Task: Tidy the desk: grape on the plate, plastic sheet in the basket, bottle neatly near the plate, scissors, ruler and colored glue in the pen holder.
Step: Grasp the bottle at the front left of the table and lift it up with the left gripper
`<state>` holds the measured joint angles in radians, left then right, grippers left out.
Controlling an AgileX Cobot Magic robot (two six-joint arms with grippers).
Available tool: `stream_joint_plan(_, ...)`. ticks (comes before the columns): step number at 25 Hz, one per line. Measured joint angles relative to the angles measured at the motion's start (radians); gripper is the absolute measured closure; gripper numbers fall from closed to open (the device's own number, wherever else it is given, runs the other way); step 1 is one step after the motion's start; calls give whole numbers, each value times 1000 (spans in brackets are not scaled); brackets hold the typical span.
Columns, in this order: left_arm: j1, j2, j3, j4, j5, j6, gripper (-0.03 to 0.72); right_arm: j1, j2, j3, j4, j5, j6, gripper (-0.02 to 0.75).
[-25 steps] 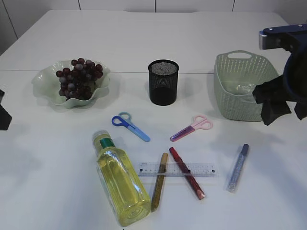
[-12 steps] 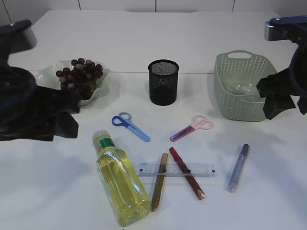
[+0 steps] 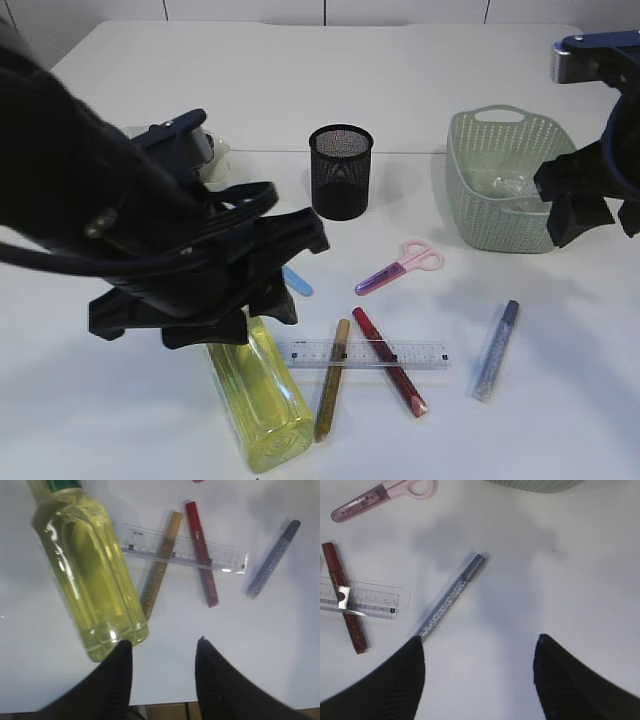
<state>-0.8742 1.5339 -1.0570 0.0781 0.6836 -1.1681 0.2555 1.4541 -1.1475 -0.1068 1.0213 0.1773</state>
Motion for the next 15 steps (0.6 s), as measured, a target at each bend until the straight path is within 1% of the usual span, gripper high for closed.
stream_joint_plan(3,-11,68,-66,4,42,-111,379,0,0,0,0,0,0,207)
stream_joint_plan(5,-11,109,-95,35,76,-196,379,0,0,0,0,0,-2,207)
stream_joint_plan(8,7,161,-134,63,156,-310,379,0,0,0,0,0,-3,207)
stream_joint_plan(10,13,177,-151,67,189,-339,379,0,0,0,0,0,-3,207)
stream_joint_plan(13,13,180,-171,81,208,-343,379,0,0,0,0,7,-3,207)
stream_joint_plan(15,13,181,-175,87,220,-343,367,0,0,0,0,16,-4,207)
